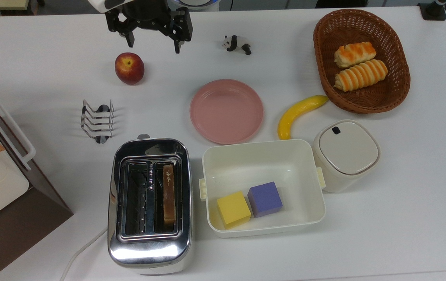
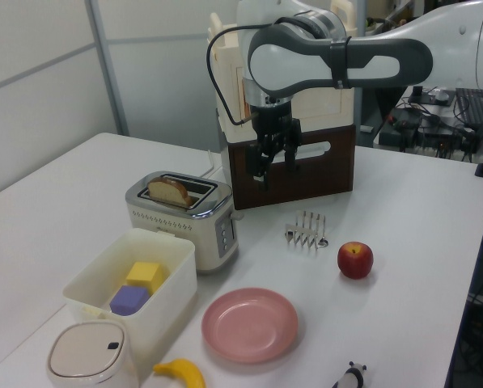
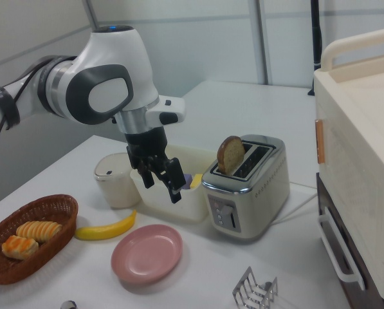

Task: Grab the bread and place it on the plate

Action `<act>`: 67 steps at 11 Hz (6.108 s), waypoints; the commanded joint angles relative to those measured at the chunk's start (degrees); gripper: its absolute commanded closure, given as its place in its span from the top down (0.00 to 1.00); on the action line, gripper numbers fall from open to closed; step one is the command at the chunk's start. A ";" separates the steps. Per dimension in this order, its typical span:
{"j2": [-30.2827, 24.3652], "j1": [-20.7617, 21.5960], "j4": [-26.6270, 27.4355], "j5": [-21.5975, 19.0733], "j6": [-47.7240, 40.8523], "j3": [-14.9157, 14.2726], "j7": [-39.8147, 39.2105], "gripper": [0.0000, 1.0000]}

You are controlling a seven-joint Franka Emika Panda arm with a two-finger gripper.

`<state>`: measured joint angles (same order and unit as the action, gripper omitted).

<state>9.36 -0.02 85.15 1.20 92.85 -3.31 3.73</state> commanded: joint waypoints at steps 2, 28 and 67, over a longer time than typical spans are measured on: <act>-0.93 -0.07 1.51 -0.05 1.54 -0.29 -1.44 1.00; 18.48 3.79 -3.66 2.74 53.84 -0.38 2.42 0.94; 1.80 27.00 15.67 21.92 18.51 -2.76 2.74 1.00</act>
<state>13.80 24.67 99.57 22.09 113.01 -5.50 1.20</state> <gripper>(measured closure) 0.141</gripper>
